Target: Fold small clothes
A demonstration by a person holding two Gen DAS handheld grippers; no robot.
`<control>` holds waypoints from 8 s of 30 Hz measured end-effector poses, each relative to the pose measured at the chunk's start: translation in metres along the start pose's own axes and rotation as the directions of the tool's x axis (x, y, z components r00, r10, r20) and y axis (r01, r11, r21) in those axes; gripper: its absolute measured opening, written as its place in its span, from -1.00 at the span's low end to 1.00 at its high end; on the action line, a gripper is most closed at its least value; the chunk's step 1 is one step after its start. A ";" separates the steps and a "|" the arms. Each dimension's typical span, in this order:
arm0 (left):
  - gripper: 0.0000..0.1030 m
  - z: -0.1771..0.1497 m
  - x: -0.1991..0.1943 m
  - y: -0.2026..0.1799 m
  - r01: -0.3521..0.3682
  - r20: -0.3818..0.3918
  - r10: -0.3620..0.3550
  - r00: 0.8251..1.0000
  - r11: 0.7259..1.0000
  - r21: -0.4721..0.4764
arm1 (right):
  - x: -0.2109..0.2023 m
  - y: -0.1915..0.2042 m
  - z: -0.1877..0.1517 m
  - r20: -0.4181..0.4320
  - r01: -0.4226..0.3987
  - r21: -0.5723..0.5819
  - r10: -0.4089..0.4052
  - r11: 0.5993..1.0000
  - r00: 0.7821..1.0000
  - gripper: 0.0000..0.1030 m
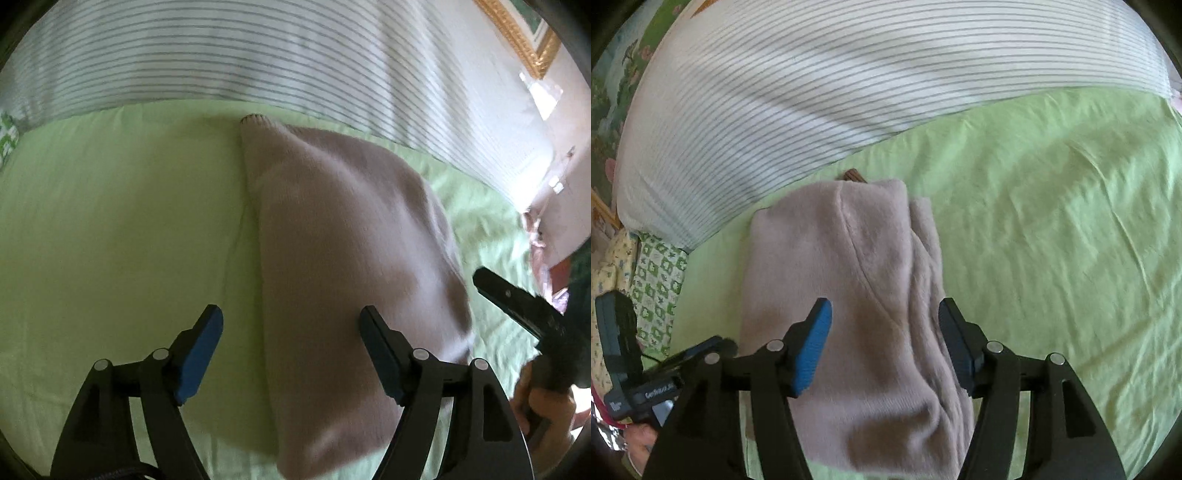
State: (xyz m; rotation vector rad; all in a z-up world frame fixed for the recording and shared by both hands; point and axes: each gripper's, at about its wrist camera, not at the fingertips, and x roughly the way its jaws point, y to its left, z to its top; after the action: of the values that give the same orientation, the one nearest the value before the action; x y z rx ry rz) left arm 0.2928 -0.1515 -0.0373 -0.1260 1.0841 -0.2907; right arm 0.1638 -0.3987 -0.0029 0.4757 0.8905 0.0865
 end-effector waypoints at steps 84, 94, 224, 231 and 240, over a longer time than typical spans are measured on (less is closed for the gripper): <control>-0.43 -0.035 -0.028 0.097 0.538 0.114 -0.529 0.841 0.797 -0.273 | 0.006 0.007 -0.043 -0.110 -0.303 0.138 0.319 0.943 0.941 -0.51; -0.43 -0.109 -0.096 0.181 0.457 0.182 -0.419 0.889 0.818 -0.349 | 0.012 0.085 -0.084 -0.185 -0.440 0.025 0.436 0.898 0.880 -0.52; 0.62 -0.275 -0.192 0.047 -0.352 0.237 0.365 0.900 0.931 -0.096 | -0.081 0.123 -0.254 -0.020 -0.101 -0.394 0.102 0.914 0.995 0.78; 0.62 -0.269 -0.174 0.057 -0.366 0.208 0.383 0.900 0.923 -0.116 | -0.063 0.127 -0.252 0.004 -0.065 -0.413 0.073 0.908 0.997 0.82; 0.62 -0.263 -0.164 0.062 -0.368 0.208 0.384 0.900 0.923 -0.111 | -0.051 0.128 -0.250 0.020 -0.040 -0.412 0.052 0.910 0.998 0.86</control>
State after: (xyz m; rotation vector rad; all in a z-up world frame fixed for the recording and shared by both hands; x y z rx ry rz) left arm 0.0000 -0.0332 -0.0355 -0.0078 0.8684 0.1101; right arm -0.0441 -0.2071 -0.0428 0.1012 0.8035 0.3042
